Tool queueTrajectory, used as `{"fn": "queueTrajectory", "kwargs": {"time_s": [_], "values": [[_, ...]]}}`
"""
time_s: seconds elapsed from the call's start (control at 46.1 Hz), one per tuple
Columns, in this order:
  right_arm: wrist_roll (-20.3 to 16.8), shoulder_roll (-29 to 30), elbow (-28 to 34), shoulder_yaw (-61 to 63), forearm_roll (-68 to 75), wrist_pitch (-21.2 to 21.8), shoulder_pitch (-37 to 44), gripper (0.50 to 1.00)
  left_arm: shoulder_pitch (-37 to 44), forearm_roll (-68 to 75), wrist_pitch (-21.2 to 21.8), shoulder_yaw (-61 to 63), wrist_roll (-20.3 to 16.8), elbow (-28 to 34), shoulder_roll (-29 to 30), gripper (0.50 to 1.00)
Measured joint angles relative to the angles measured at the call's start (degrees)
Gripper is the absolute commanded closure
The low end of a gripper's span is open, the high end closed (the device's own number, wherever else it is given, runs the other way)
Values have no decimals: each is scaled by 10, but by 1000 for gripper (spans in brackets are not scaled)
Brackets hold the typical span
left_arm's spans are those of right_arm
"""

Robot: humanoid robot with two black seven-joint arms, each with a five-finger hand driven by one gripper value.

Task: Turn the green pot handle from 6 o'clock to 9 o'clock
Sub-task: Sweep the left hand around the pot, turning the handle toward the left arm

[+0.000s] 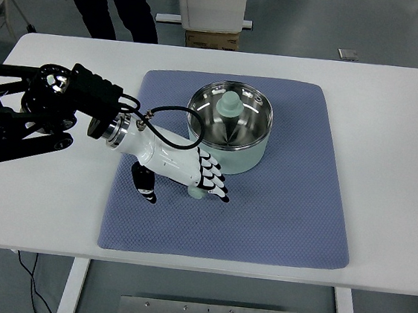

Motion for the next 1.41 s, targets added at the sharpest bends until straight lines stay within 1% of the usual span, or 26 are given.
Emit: {"fn": "queueTrajectory", "kwargs": {"time_s": [0.152,0.26,0.693,1.214,1.409], "values": [[0,0,0,0,0,0,0,500,0,30,1,0,0,0,0,500],[0,0,0,0,0,0,0,500,-1,45,13,0,0,0,0,500],[0,0,0,0,0,0,0,500,-6,65,25,-1,0,2,-2,500],[0,0,0,0,0,0,0,500,-14,105,26,1,0,2,11,500],[0,0,0,0,0,0,0,500,-18,129,41,0,0,6,13,500]]}}
